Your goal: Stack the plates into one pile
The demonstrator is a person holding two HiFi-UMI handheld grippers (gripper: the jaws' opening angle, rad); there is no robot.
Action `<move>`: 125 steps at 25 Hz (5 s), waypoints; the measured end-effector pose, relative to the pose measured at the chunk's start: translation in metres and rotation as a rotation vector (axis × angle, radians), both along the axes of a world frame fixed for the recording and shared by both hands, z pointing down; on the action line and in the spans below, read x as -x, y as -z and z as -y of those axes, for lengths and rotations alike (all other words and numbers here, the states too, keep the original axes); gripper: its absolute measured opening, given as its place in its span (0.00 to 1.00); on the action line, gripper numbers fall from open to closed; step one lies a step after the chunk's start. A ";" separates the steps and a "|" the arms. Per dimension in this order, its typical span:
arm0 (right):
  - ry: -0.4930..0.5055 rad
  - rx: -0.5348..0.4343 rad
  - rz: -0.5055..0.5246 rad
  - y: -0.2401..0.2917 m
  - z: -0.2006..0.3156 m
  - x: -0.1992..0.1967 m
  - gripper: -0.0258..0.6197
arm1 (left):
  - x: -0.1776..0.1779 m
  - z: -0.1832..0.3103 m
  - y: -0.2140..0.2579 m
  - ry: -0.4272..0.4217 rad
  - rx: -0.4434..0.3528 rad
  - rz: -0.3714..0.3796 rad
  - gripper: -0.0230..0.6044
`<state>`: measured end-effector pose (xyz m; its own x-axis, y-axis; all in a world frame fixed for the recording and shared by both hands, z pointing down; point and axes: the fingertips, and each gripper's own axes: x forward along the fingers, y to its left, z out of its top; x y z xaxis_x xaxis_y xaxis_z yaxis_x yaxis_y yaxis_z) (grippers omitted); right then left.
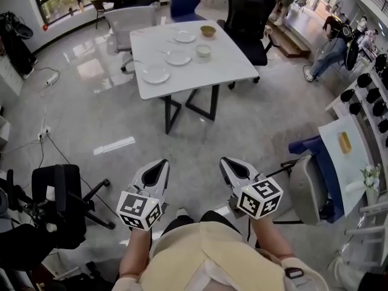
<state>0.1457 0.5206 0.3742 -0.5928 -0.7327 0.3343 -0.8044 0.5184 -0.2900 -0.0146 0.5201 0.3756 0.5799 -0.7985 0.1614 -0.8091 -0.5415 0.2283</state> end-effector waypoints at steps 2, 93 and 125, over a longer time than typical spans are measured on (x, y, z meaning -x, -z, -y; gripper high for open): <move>0.023 0.011 0.035 0.000 -0.001 0.011 0.04 | 0.008 0.002 0.001 0.011 -0.033 0.052 0.02; -0.084 0.738 0.144 -0.192 0.511 0.174 0.29 | 0.170 0.515 -0.140 0.092 0.241 0.174 0.13; -0.198 0.631 -0.009 -0.204 0.523 0.174 0.15 | 0.183 0.532 -0.157 0.020 0.254 0.145 0.13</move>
<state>-0.0280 -0.0024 0.5783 -0.4625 -0.4893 0.7394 -0.8707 0.0934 -0.4828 -0.1971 -0.0121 0.5327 0.5209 -0.7328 0.4378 -0.8530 -0.4658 0.2354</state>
